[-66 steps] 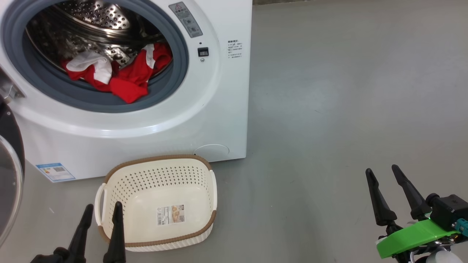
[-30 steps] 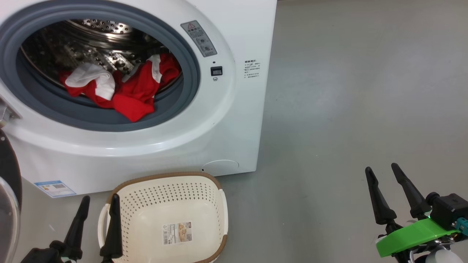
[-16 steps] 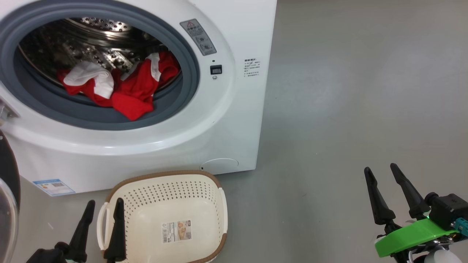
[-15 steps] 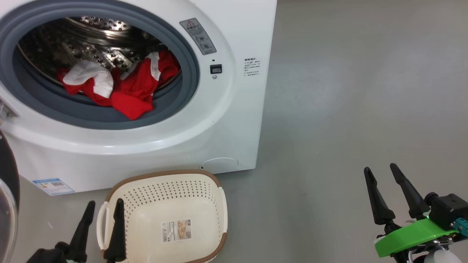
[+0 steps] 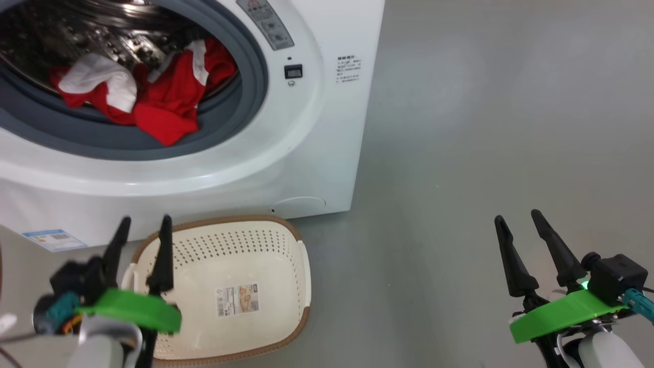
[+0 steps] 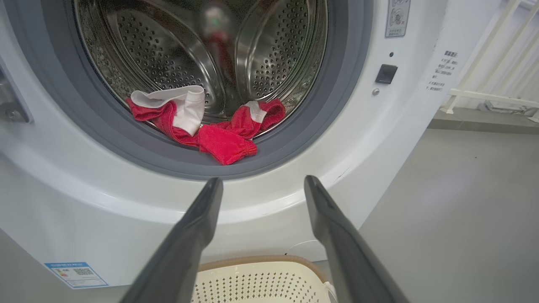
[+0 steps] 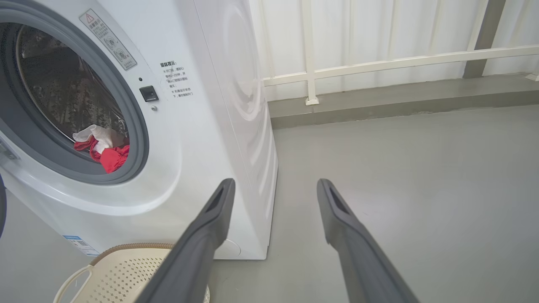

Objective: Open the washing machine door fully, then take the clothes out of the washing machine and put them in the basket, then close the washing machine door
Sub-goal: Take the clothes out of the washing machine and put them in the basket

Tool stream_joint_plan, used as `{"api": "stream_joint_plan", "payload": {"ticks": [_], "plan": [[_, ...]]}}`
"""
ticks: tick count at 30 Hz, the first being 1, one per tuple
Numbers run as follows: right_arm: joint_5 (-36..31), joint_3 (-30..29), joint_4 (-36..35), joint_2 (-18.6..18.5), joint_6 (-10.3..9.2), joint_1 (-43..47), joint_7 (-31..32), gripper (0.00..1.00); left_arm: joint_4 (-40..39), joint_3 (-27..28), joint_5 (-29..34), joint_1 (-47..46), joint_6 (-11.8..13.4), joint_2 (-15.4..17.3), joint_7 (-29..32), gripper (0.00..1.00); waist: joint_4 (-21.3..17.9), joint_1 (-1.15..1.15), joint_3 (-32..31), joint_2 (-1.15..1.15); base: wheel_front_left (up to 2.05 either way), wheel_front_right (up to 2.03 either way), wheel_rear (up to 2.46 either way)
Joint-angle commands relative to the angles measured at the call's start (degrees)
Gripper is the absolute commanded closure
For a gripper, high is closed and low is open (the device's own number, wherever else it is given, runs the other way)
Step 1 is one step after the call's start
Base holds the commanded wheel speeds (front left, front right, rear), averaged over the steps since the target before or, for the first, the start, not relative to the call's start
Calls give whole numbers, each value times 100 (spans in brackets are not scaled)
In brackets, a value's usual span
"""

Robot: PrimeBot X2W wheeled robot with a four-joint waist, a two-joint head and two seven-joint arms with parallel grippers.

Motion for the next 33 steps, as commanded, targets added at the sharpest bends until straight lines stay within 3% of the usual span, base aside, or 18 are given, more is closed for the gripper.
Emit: {"api": "stream_joint_plan", "payload": {"ticks": [1, 17, 33], "plan": [[-24, 134, -139, -30, 36, -171, -37, 0, 82, 151, 38, -376, 70, 169, -6, 0, -65, 0, 149, 0, 0, 0, 0], [54, 308, -150, 180, 36, -733, -37, 0, 2778, -210, 514, -3629, 514, 781, 1098, 0, -459, 0, 1023, 0, 0, 0, 0], [66, 591, -173, 285, 36, -1174, -37, 0, 4258, -808, 1022, -5175, 670, 1114, 1314, 0, -854, 0, 1726, 0, 0, 0, 0]]}}
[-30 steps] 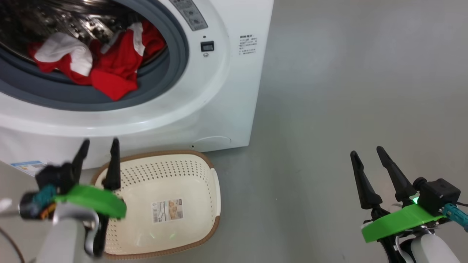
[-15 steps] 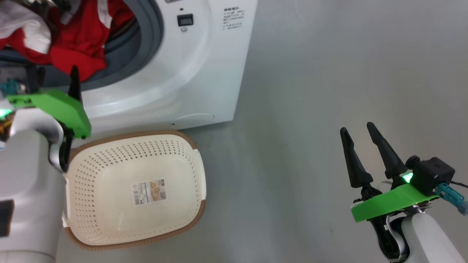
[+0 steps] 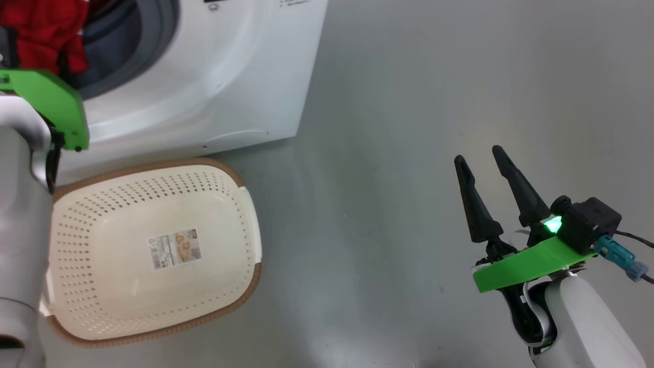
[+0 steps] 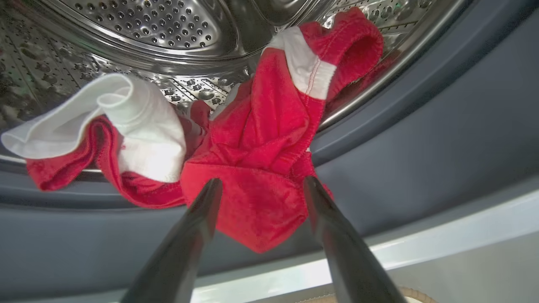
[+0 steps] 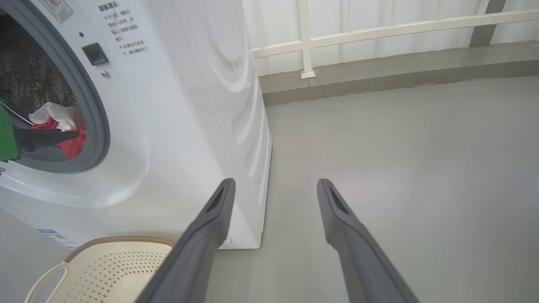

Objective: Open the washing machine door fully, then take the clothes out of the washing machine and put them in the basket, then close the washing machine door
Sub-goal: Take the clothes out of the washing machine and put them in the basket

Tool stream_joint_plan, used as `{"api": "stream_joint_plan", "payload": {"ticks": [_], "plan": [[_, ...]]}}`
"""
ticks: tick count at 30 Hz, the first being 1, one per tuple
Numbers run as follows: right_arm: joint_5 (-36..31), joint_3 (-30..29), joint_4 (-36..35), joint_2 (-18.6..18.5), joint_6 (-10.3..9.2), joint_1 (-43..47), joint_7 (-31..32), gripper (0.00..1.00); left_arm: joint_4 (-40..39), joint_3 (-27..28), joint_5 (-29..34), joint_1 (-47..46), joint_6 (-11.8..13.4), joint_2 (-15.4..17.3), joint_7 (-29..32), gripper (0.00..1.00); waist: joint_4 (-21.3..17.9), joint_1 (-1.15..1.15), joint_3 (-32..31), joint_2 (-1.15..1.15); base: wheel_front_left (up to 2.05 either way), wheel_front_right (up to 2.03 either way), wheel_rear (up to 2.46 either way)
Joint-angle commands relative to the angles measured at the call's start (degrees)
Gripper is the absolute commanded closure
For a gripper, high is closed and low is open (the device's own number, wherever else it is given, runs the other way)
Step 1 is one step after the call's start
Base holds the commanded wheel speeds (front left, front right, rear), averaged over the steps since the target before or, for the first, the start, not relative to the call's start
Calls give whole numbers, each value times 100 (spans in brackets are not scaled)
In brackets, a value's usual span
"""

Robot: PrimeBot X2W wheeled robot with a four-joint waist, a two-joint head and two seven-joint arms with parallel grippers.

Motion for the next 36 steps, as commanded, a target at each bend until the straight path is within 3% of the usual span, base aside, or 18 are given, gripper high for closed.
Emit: {"api": "stream_joint_plan", "payload": {"ticks": [1, 13, 25, 26, 27, 28, 29, 30, 36], "plan": [[44, 146, -126, -21, 36, -56, -37, 0, -41, -3, 111, -189, 70, 323, -54, 0, -155, 0, 187, 0, 0, 0, 0], [85, 278, -162, 96, 36, -234, -37, 0, 276, -321, 358, -780, 289, 688, -14, 0, -433, 0, 598, 0, 0, 0, 0], [85, 251, -195, 168, 36, -271, -37, 0, 392, -482, 349, -803, 286, 809, 165, 0, -519, 0, 669, 0, 0, 0, 0], [83, 249, -198, 172, 36, -272, -37, 0, 396, -486, 337, -799, 287, 811, 178, 31, -519, 0, 665, 0, 0, 0, 0], [82, 247, -199, 175, 36, -272, -37, 0, 400, -489, 325, -796, 283, 811, 192, 55, -518, 0, 661, 0, 0, 0, 0], [80, 244, -202, 178, 36, -272, -37, 0, 403, -499, 320, -795, 279, 815, 199, 68, -516, 0, 658, 0, 0, 0, 0], [79, 239, -204, 180, 36, -273, -37, 0, 406, -511, 316, -794, 278, 817, 200, 95, -511, 0, 654, 0, 0, 0, 0], [77, 234, -204, 183, 36, -273, -37, 0, 408, -513, 300, -794, 270, 814, 207, 100, -506, 0, 648, 0, 0, 0, 0], [56, 222, -193, 188, 36, -279, -37, 0, 418, -538, 223, -776, 242, 763, 89, 100, -458, 0, 559, 0, 0, 0, 0]]}}
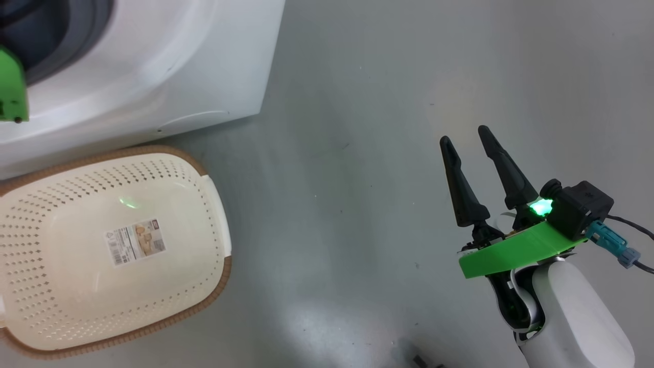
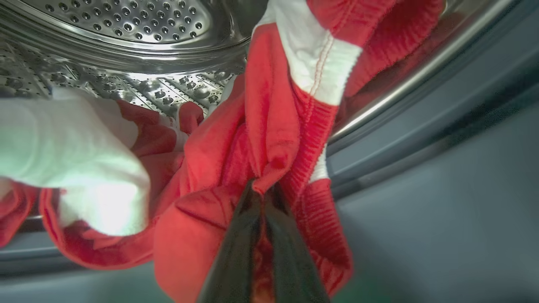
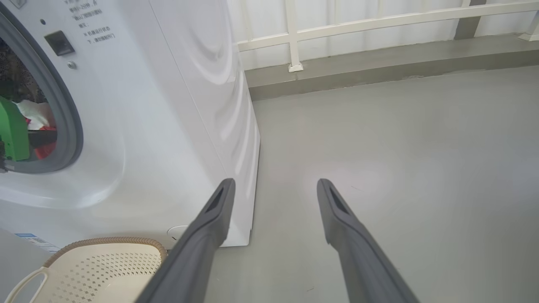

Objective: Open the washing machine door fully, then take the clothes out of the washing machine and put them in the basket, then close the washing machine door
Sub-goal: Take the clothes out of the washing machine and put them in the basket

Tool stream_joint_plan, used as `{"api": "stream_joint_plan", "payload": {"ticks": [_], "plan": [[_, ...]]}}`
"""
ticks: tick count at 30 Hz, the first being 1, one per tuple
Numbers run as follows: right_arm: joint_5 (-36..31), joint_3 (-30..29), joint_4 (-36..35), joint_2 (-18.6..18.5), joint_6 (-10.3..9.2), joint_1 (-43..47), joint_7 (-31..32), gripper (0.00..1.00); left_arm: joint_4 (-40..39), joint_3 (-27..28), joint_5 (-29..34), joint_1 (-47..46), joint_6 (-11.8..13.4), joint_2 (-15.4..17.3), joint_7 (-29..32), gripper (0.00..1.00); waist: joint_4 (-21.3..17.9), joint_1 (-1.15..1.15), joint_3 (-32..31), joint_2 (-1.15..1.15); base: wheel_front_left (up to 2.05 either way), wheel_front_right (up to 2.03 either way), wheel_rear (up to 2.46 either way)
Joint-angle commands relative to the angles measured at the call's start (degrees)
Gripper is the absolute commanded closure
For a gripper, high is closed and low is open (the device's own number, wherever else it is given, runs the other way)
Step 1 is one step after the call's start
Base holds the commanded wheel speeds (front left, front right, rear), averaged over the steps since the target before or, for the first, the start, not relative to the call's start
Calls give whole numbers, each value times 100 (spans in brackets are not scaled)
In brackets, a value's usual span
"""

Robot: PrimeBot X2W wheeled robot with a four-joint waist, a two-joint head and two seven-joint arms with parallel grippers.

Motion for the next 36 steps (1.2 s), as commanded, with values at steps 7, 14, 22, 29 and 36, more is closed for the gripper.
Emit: {"api": "stream_joint_plan", "payload": {"ticks": [7, 14, 22, 29, 36], "plan": [[11, 74, -90, -60, 36, 87, -37, 0, -71, 215, -347, 212, -98, 108, -587, 100, 126, 0, -332, 0, 0, 0, 0], [12, 67, -48, -156, 36, 263, -37, 0, -180, 483, -744, 639, -249, -78, -1413, 100, 274, 0, -781, 0, 0, 0, 0], [14, 3, -14, -253, 36, 508, -37, 0, -1567, 950, -1117, 1537, -400, -226, -1531, 100, 437, 0, -1269, 0, 0, 0, 0], [-2, -51, -28, -286, 36, 668, -37, 0, -2716, 1379, -1187, 2252, -495, -391, -1532, 100, 562, 0, -1495, 0, 0, 0, 0], [-14, -103, -44, -286, 36, 777, -37, 0, -3602, 1778, -1150, 2668, -649, -582, -1533, 100, 697, 0, -1570, 0, 0, 0, 0]]}}
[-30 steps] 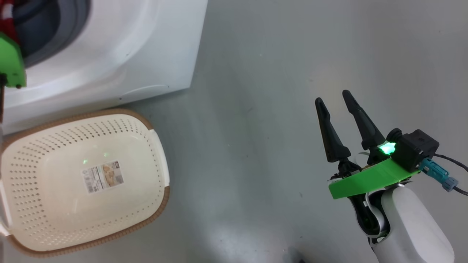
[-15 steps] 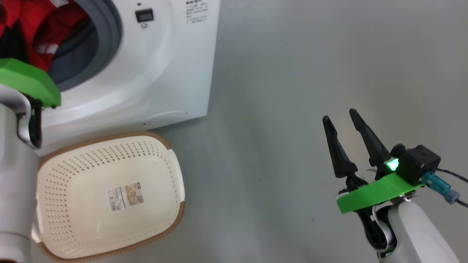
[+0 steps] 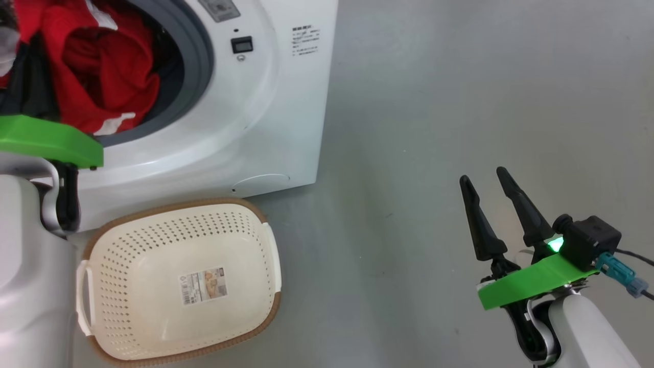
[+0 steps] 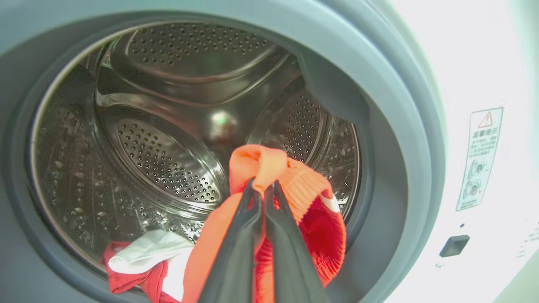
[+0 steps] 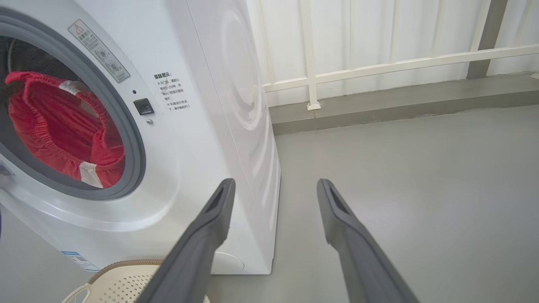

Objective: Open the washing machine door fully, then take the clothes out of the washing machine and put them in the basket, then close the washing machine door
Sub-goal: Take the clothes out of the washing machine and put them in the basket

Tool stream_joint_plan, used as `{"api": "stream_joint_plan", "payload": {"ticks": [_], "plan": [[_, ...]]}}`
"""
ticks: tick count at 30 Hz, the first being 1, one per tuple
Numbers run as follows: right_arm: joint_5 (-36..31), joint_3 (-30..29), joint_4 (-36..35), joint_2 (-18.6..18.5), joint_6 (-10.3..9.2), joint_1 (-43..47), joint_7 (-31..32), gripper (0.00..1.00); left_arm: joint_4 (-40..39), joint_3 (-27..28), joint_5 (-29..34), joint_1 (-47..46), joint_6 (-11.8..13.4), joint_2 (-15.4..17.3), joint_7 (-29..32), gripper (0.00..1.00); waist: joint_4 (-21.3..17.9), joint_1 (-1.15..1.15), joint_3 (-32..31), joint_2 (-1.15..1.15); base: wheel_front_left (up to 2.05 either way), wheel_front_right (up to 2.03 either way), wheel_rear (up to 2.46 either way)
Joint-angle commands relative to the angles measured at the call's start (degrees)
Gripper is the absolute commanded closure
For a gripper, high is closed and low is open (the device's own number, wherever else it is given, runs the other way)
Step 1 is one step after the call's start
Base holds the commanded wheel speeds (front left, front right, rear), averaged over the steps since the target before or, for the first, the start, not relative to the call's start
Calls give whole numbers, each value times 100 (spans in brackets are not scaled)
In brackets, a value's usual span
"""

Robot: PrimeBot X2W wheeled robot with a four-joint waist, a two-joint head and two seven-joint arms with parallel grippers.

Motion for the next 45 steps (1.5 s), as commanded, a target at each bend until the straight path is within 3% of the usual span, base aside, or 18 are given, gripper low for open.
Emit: {"api": "stream_joint_plan", "payload": {"ticks": [1, 17, 31, 41, 45], "plan": [[-15, 79, -137, -67, 36, 139, -37, 0, -281, 201, 42, 91, -63, 196, -51, 100, 43, 0, -30, 0, 0, 0, 0], [12, 14, -120, -108, 36, 227, -37, 0, -2170, 764, 312, 1051, -233, -331, -51, 100, 160, 0, -227, 0, 0, 0, 0], [-14, -72, -177, -101, 36, 273, -37, 0, -3706, 782, 478, 2280, -270, -731, -51, 100, 244, 0, -174, 0, 0, 0, 0], [-24, -39, -183, -75, 36, 183, -37, 0, -3464, 495, 306, 3085, -234, -857, -51, 100, 277, 0, -26, 0, 0, 0, 0], [-15, -19, -195, -73, 36, 158, -37, 0, -3166, 283, 83, 3336, -93, -863, -51, 100, 283, 0, 59, 0, 0, 0, 0]]}}
